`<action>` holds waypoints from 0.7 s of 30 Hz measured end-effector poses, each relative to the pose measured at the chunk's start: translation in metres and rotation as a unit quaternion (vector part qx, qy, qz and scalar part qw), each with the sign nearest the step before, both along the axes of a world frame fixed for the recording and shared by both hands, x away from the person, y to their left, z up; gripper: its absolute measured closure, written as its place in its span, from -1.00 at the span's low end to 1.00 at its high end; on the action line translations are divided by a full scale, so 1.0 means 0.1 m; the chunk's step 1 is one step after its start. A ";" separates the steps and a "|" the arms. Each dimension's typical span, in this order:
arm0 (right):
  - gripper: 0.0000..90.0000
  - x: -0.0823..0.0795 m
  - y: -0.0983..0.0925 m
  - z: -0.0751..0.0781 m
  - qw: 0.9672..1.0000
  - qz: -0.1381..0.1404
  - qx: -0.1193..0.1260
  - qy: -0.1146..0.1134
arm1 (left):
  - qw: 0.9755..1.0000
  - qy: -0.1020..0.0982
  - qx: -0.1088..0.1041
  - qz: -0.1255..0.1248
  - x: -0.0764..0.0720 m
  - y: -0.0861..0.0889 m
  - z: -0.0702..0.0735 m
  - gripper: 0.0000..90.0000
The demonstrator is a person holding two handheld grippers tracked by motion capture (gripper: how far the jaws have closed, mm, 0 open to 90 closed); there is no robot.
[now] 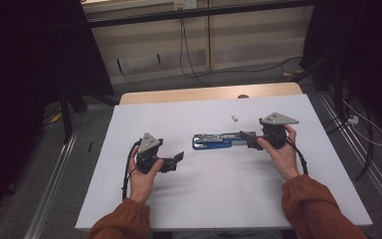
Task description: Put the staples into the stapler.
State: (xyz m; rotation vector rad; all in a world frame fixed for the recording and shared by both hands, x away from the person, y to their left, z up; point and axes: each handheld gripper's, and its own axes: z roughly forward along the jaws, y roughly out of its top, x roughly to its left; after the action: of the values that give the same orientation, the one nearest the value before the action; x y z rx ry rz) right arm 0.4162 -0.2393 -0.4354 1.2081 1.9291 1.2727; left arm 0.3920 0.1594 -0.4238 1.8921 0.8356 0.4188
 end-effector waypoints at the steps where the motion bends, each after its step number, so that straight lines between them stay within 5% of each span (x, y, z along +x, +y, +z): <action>1: -0.76 0.01 -0.01 0.00 1.000 0.001 0.008 0.003 | 1.000 0.001 -0.001 0.002 -0.03 0.02 0.00 -0.88; 9: -0.78 0.05 0.02 -0.02 1.000 0.011 0.002 0.020 | 1.000 -0.021 -0.014 0.018 -0.23 0.19 0.04 -0.89; 14: -0.77 0.09 0.00 0.04 0.999 0.015 0.007 0.029 | 0.999 -0.021 -0.014 0.023 -0.35 0.24 0.05 -0.89; 17: -0.77 0.14 0.00 0.09 0.999 0.027 0.008 0.045 | 0.999 -0.008 -0.037 0.024 -0.41 0.28 0.04 -0.89; 21: -0.72 0.23 0.02 0.13 0.997 0.042 0.013 0.058 | 0.999 -0.012 -0.025 0.027 -0.50 0.34 0.03 -0.90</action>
State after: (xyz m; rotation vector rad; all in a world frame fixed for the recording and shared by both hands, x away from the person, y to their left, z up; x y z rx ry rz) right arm 0.4395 -0.2375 -0.4229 1.2502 2.0706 1.2990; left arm 0.3421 0.1933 -0.4210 1.8189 0.8757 0.4491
